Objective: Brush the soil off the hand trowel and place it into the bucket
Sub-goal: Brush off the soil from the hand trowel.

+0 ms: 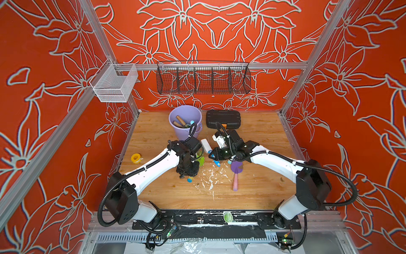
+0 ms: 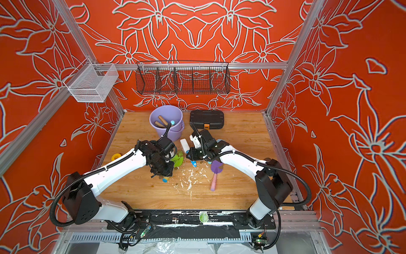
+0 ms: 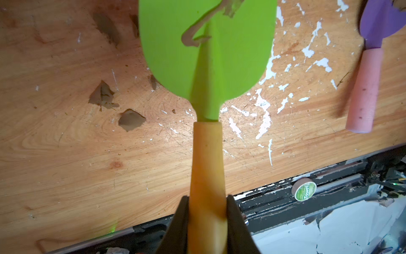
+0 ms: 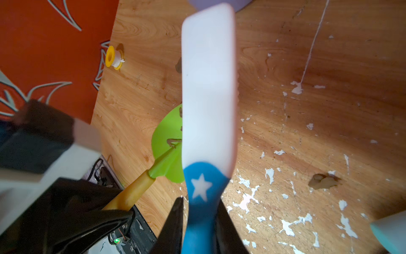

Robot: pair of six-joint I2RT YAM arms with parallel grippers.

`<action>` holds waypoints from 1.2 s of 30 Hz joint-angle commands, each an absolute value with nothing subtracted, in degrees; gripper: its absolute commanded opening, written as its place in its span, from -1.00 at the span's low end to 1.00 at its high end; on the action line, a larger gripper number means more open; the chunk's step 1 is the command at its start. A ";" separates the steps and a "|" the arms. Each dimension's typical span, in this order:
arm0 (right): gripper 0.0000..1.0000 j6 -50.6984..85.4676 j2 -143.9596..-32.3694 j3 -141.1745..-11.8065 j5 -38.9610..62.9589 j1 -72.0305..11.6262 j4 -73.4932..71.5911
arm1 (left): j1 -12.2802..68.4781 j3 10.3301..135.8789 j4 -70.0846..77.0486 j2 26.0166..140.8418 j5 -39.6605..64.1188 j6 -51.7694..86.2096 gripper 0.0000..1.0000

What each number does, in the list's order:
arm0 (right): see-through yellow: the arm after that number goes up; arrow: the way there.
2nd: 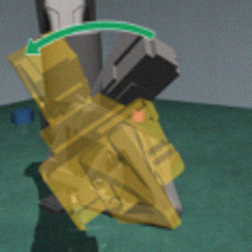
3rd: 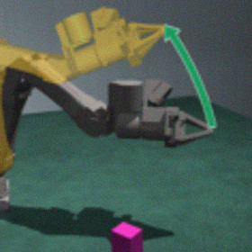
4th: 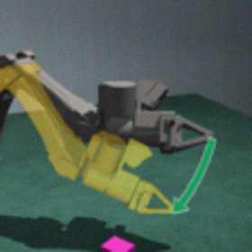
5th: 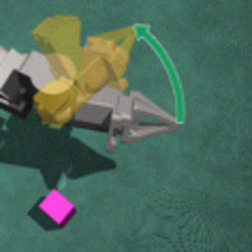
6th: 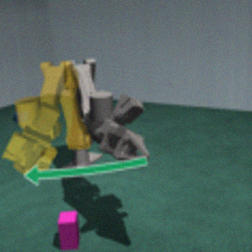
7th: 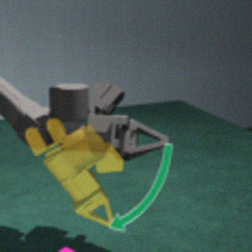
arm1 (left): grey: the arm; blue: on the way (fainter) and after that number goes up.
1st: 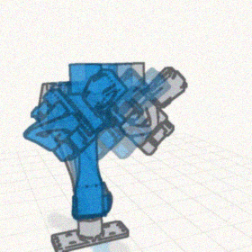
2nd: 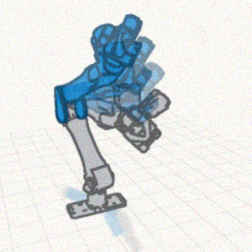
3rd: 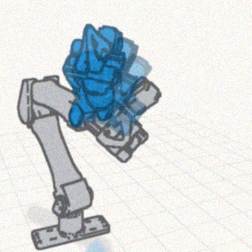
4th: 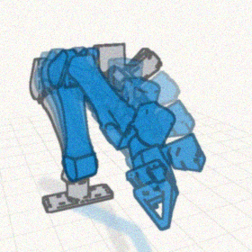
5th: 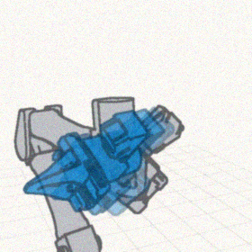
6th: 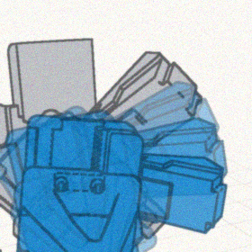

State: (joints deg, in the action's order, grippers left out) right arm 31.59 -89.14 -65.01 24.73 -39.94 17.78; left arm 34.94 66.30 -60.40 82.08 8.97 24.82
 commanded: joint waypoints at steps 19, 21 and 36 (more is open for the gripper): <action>-1.00 32.58 -94.06 -63.70 29.80 -45.61 17.90 | 34.02 66.99 -59.16 80.19 11.54 23.27 -1.00; -1.00 32.08 -95.27 -64.24 28.38 -44.81 19.24 | 34.04 66.71 -59.00 79.84 11.68 23.20 -1.00; -1.00 30.40 -96.19 -71.10 24.44 -39.95 20.09 | 33.84 63.02 -57.77 79.02 11.09 23.27 -1.00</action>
